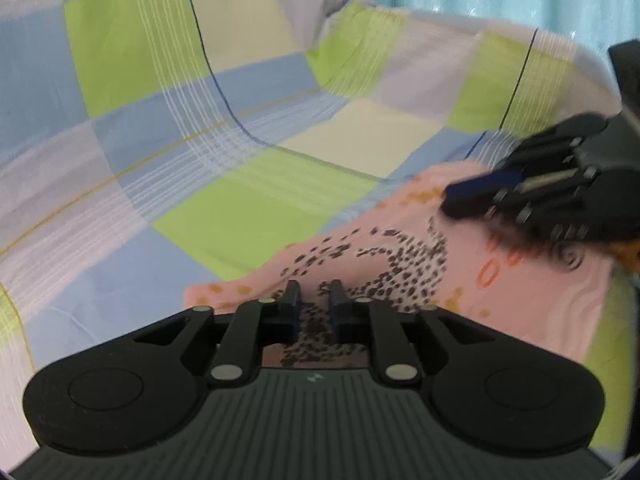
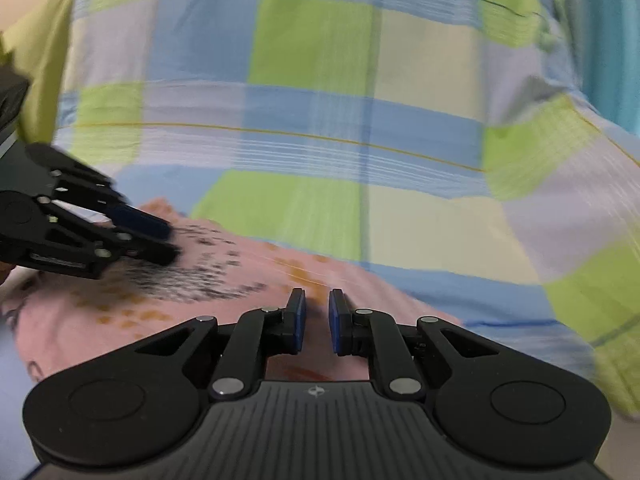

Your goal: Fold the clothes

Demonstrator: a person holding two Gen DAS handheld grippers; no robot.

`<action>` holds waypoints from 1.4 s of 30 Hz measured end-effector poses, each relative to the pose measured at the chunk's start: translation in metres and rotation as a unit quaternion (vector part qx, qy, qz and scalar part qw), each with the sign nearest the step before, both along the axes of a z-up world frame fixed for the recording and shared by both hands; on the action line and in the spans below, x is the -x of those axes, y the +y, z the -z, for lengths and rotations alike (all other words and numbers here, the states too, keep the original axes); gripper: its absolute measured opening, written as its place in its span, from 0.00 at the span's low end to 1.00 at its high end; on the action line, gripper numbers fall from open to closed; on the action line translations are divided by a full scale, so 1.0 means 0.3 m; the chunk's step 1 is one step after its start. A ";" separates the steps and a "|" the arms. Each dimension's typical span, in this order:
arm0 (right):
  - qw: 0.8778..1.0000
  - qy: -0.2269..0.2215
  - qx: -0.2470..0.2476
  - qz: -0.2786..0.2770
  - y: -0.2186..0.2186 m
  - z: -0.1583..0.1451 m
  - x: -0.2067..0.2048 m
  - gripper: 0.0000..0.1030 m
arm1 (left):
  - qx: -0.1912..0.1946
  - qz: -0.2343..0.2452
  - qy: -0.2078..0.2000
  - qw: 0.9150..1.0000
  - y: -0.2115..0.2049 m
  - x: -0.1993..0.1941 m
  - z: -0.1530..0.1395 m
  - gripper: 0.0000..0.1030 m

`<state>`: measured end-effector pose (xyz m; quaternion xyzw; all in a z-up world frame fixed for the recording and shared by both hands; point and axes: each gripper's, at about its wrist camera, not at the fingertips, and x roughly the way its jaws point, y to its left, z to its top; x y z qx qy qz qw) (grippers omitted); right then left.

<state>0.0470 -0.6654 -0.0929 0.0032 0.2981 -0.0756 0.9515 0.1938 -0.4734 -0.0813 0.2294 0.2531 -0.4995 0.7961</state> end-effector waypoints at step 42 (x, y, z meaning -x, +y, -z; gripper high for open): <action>0.997 0.060 -0.053 0.013 0.178 -0.016 0.305 0.03 | -0.073 0.083 -0.030 0.993 0.156 0.330 -0.028 0.11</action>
